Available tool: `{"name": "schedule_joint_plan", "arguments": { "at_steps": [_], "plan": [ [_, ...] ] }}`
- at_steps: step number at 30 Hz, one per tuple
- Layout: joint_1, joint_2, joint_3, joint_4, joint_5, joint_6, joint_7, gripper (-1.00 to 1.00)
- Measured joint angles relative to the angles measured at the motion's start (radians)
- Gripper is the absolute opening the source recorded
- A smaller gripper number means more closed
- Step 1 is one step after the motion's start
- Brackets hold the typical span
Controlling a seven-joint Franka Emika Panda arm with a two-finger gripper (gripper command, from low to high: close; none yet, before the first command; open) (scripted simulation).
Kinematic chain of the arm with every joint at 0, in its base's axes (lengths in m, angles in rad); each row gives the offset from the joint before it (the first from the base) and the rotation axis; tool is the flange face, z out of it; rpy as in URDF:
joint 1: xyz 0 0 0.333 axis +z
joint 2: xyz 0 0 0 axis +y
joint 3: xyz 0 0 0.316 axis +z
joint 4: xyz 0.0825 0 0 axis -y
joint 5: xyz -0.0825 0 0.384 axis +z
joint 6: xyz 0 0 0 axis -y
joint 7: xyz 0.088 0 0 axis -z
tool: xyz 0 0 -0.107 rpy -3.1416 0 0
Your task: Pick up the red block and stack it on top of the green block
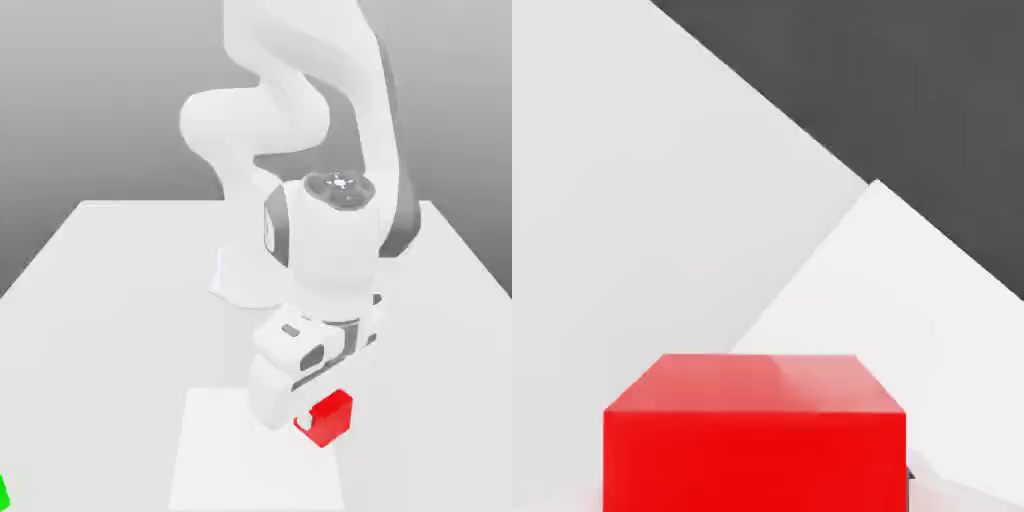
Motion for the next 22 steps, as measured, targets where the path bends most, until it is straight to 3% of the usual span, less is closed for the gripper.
{"name": "schedule_joint_plan", "arguments": {
  "at_steps": [14, 17, 18, 22],
  "plan": [
    [-0.338, 0.236, -0.311, 0.455, 0.194, -0.252, 0.233, -1.00],
    [-0.406, 0.352, -0.305, 0.518, 0.267, -0.209, 0.227, -1.00],
    [-0.419, 0.382, -0.294, 0.525, 0.284, -0.186, 0.218, 1.00],
    [-0.419, 0.382, -0.294, 0.525, 0.284, -0.186, 0.218, 1.00]
  ]
}}
